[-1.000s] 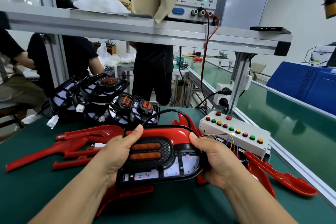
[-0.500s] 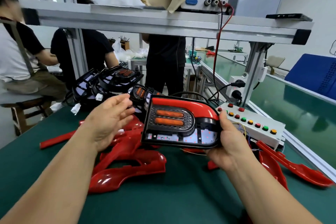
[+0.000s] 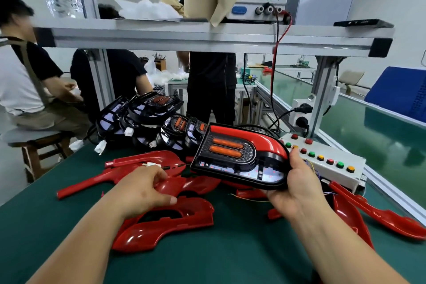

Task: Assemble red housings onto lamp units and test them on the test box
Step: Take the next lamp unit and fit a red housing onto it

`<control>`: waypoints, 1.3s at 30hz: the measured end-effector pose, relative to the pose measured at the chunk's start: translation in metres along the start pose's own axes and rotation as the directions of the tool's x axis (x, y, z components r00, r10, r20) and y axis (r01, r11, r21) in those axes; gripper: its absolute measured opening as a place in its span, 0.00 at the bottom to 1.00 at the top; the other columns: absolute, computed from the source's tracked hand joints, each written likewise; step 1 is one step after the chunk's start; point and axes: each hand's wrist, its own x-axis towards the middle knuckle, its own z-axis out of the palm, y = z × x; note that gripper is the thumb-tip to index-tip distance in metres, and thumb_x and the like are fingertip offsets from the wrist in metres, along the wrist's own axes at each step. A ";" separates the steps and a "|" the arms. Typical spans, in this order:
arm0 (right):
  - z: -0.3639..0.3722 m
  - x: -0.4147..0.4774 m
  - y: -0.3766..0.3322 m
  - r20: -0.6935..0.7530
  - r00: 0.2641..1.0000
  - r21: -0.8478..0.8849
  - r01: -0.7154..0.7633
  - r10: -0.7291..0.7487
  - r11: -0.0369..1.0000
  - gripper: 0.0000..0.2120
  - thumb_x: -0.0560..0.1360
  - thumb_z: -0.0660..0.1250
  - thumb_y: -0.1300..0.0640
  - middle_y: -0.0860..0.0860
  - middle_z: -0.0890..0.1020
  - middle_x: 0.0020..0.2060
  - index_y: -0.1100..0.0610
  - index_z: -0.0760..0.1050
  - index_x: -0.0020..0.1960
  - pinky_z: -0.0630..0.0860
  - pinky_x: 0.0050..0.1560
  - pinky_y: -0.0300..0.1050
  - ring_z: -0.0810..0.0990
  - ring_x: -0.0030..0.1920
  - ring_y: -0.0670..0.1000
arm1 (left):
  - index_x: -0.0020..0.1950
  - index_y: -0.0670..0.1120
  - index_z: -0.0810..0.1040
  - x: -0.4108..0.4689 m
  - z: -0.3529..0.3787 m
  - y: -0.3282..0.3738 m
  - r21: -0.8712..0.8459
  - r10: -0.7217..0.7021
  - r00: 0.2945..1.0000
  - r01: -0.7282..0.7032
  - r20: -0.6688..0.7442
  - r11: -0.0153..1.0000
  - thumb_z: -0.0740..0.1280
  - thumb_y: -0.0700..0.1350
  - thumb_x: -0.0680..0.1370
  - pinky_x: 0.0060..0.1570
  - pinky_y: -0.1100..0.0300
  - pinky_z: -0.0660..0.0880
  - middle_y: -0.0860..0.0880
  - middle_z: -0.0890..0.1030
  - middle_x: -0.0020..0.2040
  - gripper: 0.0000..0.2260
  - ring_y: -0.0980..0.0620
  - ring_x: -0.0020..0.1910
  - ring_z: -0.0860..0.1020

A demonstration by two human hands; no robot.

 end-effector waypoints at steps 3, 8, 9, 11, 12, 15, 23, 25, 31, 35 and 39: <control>-0.001 0.000 0.000 0.000 1.000 0.009 -0.001 0.001 1.000 0.23 0.80 0.59 0.42 0.60 0.85 0.50 0.60 0.76 0.61 0.80 0.50 0.63 0.85 0.48 0.61 | 0.66 0.53 0.70 0.000 0.004 -0.002 0.062 -0.006 0.998 0.010 -0.065 0.998 0.79 0.55 0.67 0.64 0.58 0.71 0.51 0.70 0.65 0.32 0.52 0.63 0.73; -0.001 0.002 0.000 -0.002 1.000 0.009 0.008 -0.008 1.000 0.23 0.80 0.59 0.42 0.60 0.85 0.48 0.61 0.76 0.59 0.80 0.50 0.63 0.85 0.46 0.61 | 0.56 0.58 0.78 -0.002 0.003 -0.004 0.071 0.110 0.983 -0.101 -0.149 0.992 0.78 0.51 0.70 0.55 0.64 0.73 0.57 0.79 0.57 0.18 0.55 0.57 0.77; -0.001 0.002 0.000 -0.006 1.000 0.011 0.011 -0.011 1.000 0.22 0.80 0.59 0.42 0.60 0.86 0.48 0.61 0.77 0.58 0.80 0.50 0.63 0.86 0.46 0.61 | 0.47 0.61 0.78 -0.003 0.000 -0.004 0.057 0.160 0.969 -0.152 -0.189 0.987 0.76 0.49 0.72 0.46 0.67 0.72 0.59 0.81 0.49 0.10 0.58 0.50 0.79; -0.001 0.002 0.000 -0.010 1.000 0.013 0.019 -0.019 1.000 0.22 0.80 0.60 0.42 0.59 0.86 0.47 0.60 0.77 0.58 0.80 0.50 0.63 0.86 0.45 0.60 | 0.41 0.61 0.75 -0.005 -0.007 -0.003 -0.004 0.220 0.931 -0.231 -0.292 0.973 0.69 0.46 0.78 0.39 0.68 0.70 0.57 0.82 0.38 0.10 0.60 0.38 0.79; -0.001 0.002 0.000 -0.011 1.000 0.012 0.027 -0.026 1.000 0.21 0.80 0.60 0.43 0.59 0.86 0.47 0.60 0.77 0.58 0.80 0.50 0.63 0.86 0.45 0.60 | 0.43 0.61 0.73 -0.007 -0.011 -0.002 -0.093 0.218 0.915 -0.263 -0.339 0.960 0.66 0.45 0.80 0.38 0.65 0.72 0.54 0.82 0.37 0.10 0.58 0.36 0.80; -0.001 0.001 0.002 -0.021 0.999 -0.019 0.047 -0.048 0.999 0.20 0.80 0.60 0.44 0.59 0.86 0.45 0.61 0.78 0.55 0.81 0.47 0.61 0.86 0.44 0.59 | 0.48 0.65 0.68 -0.019 -0.023 0.019 -0.346 0.207 0.872 -0.380 -0.444 0.858 0.60 0.50 0.81 0.39 0.56 0.77 0.59 0.84 0.42 0.08 0.57 0.36 0.82; 0.002 -0.005 0.010 0.077 0.996 -0.113 0.041 -0.033 0.993 0.24 0.81 0.57 0.42 0.59 0.86 0.45 0.63 0.79 0.54 0.80 0.44 0.53 0.86 0.45 0.57 | 0.73 0.72 0.45 -0.032 0.005 0.095 0.147 0.692 0.716 -0.677 -0.096 0.721 0.59 0.58 0.80 0.59 0.81 0.56 0.69 0.56 0.62 0.28 0.71 0.61 0.63; 0.003 -0.007 0.011 0.088 0.996 -0.131 0.037 -0.025 0.991 0.25 0.80 0.57 0.41 0.59 0.86 0.45 0.62 0.78 0.56 0.82 0.44 0.54 0.86 0.45 0.57 | 0.75 0.68 0.42 -0.030 0.017 0.109 0.205 0.732 0.665 -0.704 -0.147 0.680 0.64 0.56 0.79 0.62 0.77 0.57 0.64 0.61 0.64 0.35 0.65 0.61 0.65; 0.002 -0.010 0.011 0.104 0.994 -0.169 0.034 -0.016 0.985 0.25 0.79 0.58 0.40 0.59 0.86 0.46 0.60 0.78 0.59 0.82 0.37 0.50 0.86 0.45 0.58 | 0.62 0.51 0.80 -0.026 0.030 0.116 0.348 0.744 0.615 -0.659 -0.260 0.667 0.79 0.53 0.67 0.53 0.65 0.71 0.56 0.82 0.54 0.25 0.53 0.53 0.80; 0.001 -0.010 0.012 0.094 0.996 -0.166 0.009 0.007 0.986 0.25 0.79 0.59 0.40 0.60 0.86 0.46 0.60 0.78 0.60 0.82 0.37 0.51 0.86 0.45 0.58 | 0.58 0.48 0.84 -0.025 0.042 0.110 0.342 0.740 0.607 -0.656 -0.289 0.673 0.80 0.51 0.65 0.57 0.58 0.73 0.52 0.84 0.55 0.23 0.51 0.53 0.82; 0.001 -0.010 0.013 0.090 0.995 -0.134 -0.024 0.036 0.991 0.25 0.79 0.59 0.40 0.62 0.85 0.45 0.62 0.78 0.58 0.82 0.38 0.52 0.86 0.45 0.60 | 0.61 0.48 0.82 -0.027 0.045 0.107 0.283 0.741 0.599 -0.686 -0.305 0.671 0.75 0.51 0.71 0.56 0.65 0.72 0.54 0.80 0.57 0.19 0.56 0.56 0.77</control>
